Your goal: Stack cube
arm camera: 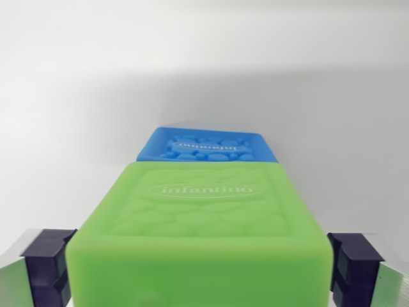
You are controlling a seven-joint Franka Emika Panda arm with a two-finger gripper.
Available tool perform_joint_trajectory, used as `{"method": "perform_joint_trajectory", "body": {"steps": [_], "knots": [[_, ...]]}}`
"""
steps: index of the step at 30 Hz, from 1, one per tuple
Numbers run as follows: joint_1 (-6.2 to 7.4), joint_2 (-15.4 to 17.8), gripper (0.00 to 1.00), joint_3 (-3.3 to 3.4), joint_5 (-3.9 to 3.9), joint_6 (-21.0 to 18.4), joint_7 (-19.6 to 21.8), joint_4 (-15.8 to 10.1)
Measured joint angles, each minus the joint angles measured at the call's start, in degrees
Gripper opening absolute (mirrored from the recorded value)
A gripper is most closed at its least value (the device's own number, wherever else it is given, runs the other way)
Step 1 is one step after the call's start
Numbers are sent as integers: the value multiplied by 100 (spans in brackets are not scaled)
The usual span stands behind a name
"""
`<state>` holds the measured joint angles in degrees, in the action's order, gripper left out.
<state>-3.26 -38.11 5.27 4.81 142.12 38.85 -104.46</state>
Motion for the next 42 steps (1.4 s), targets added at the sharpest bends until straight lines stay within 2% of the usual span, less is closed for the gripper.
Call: {"method": "perform_joint_trajectory", "body": {"steps": [21, 42], "knots": [[3, 42, 100, 1, 0, -31, 0, -3], [37, 659, 100, 57, -34, -575, 18, -55]]}}
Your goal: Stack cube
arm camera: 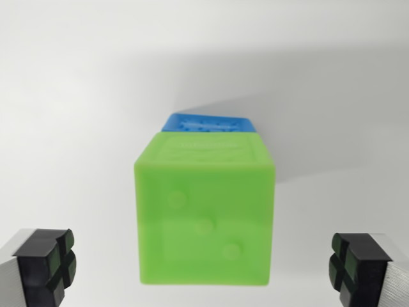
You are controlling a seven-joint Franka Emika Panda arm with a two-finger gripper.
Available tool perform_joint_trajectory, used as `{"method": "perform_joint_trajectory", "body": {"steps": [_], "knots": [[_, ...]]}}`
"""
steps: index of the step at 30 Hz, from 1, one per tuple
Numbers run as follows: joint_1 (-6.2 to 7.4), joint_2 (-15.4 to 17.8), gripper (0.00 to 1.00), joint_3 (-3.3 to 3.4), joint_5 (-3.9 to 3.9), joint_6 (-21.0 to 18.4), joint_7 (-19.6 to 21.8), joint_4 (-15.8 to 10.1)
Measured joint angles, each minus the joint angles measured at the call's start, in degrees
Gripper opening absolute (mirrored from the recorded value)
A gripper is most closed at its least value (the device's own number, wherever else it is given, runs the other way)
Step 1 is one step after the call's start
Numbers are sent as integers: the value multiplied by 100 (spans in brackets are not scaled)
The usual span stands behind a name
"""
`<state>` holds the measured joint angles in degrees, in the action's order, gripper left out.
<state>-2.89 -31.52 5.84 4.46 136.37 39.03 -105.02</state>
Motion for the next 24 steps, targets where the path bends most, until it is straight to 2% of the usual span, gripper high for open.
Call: {"method": "perform_joint_trajectory", "body": {"steps": [11, 24], "knots": [[18, 410, 100, 28, -57, -434, 28, 28], [22, 884, 100, 43, -135, -1107, 75, 238]]}}
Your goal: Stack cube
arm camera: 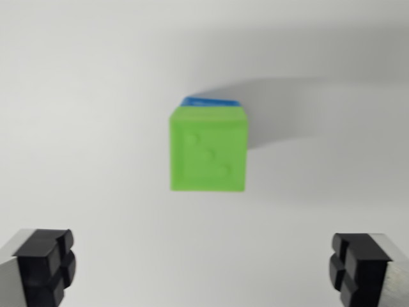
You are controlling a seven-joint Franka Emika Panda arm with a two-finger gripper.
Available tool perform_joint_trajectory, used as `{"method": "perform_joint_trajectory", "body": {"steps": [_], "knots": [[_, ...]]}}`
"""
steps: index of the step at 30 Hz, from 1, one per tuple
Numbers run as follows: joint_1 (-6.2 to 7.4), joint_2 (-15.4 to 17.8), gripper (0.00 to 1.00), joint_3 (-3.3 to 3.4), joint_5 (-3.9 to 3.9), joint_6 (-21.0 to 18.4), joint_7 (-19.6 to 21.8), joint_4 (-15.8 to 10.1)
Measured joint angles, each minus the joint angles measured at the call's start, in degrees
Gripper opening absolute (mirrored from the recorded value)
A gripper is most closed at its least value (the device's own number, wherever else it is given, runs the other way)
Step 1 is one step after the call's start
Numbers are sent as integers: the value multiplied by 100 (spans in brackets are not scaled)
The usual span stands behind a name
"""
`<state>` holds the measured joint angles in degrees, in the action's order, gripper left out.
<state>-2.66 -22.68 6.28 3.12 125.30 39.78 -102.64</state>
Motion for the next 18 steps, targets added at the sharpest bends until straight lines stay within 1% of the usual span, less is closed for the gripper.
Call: {"method": "perform_joint_trajectory", "body": {"steps": [7, 18], "knots": [[0, 198, 100, 2, -33, -373, 23, 174], [0, 415, 100, 9, -58, -908, 42, 500]]}}
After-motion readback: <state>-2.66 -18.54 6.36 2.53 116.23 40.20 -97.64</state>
